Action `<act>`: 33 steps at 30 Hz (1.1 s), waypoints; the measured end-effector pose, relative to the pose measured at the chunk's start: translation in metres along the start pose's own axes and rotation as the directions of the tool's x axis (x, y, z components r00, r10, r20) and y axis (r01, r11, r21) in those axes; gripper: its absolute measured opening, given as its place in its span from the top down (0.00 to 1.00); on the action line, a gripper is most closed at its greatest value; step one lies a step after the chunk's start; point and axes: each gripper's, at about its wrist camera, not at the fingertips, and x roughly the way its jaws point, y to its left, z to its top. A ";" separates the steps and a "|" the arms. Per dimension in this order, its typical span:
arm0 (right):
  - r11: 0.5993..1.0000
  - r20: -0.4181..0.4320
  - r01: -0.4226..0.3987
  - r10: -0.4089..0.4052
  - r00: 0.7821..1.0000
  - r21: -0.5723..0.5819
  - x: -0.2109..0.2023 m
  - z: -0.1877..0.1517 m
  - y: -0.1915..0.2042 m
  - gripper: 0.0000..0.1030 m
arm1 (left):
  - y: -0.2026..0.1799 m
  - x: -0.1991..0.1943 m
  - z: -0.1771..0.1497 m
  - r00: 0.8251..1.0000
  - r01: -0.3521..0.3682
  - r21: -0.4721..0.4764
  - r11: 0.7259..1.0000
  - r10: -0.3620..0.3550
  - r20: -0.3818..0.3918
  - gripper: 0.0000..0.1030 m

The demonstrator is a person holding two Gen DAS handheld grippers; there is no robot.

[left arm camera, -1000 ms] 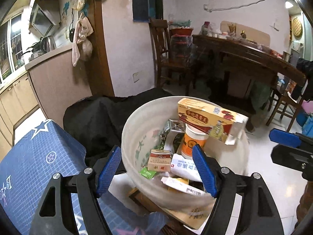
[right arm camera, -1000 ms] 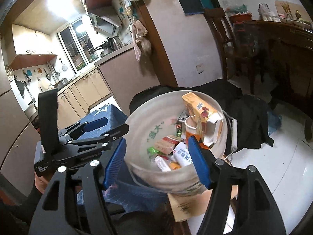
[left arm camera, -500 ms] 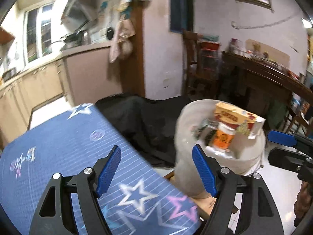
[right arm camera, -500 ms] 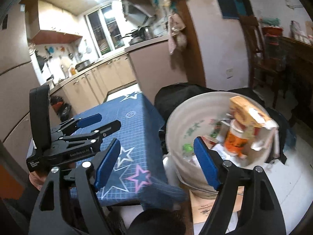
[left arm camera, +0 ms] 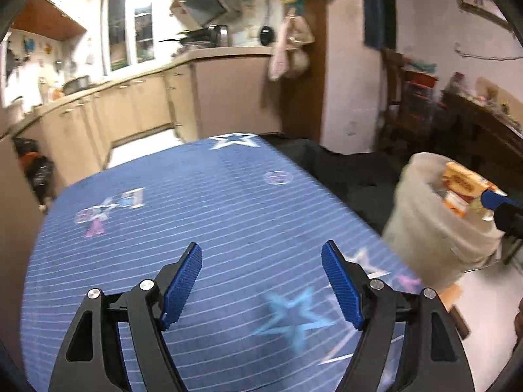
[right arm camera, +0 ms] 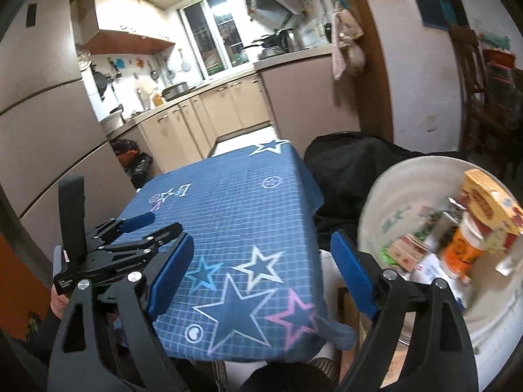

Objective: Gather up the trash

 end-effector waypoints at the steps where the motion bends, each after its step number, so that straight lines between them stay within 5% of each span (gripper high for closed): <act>1: 1.000 -0.006 -0.003 0.003 1.000 -0.008 0.005 0.000 0.004 0.19 | 0.010 -0.003 -0.004 0.999 -0.032 -0.008 0.999 0.032 -0.005 0.22; 10: 0.995 -0.068 0.006 -0.012 0.998 -0.096 0.065 -0.002 0.064 0.13 | 0.083 -0.027 -0.031 0.969 -0.245 -0.127 0.961 0.240 -0.056 0.21; 14: 0.980 0.013 0.084 -0.083 0.996 -0.181 0.049 -0.006 0.086 0.12 | 0.081 -0.040 -0.034 0.982 -0.189 -0.132 0.973 0.187 -0.026 0.21; 16: 0.967 0.071 0.155 -0.143 0.987 -0.202 0.028 -0.012 0.089 0.10 | 0.063 -0.048 -0.034 0.990 -0.132 -0.094 0.987 0.135 0.027 0.11; 19: 0.935 0.187 0.296 -0.261 0.947 -0.196 -0.026 -0.028 0.086 0.05 | 0.022 -0.061 -0.035 0.994 -0.036 -0.009 0.999 0.036 0.101 0.05; 22: 0.861 0.212 0.477 -0.440 0.873 -0.178 -0.083 -0.048 0.076 0.05 | -0.026 -0.071 -0.035 0.984 0.093 0.091 0.992 -0.105 0.142 0.05; 25: 0.808 0.129 0.567 -0.553 0.823 -0.161 -0.119 -0.059 0.061 0.05 | -0.082 -0.083 -0.037 0.960 0.211 0.218 0.953 -0.243 0.137 0.05; 27: 0.735 0.127 0.668 -0.656 0.744 -0.116 -0.151 -0.069 0.054 0.05 | -0.113 -0.089 -0.041 0.946 0.269 0.281 0.921 -0.308 0.104 0.05; 29: 0.696 0.134 0.715 -0.704 0.698 -0.069 -0.180 -0.078 0.049 0.05 | -0.141 -0.104 -0.043 0.922 0.332 0.341 0.879 -0.380 0.082 0.05; 31: 0.685 0.144 0.728 -0.717 0.682 -0.037 -0.197 -0.086 0.045 0.05 | -0.159 -0.114 -0.044 0.911 0.331 0.359 0.873 -0.394 0.118 0.05; 33: 0.649 0.162 0.761 -0.750 0.641 -0.006 -0.210 -0.093 0.040 0.05 | -0.177 -0.127 -0.045 0.912 0.296 0.354 0.887 -0.373 0.172 0.05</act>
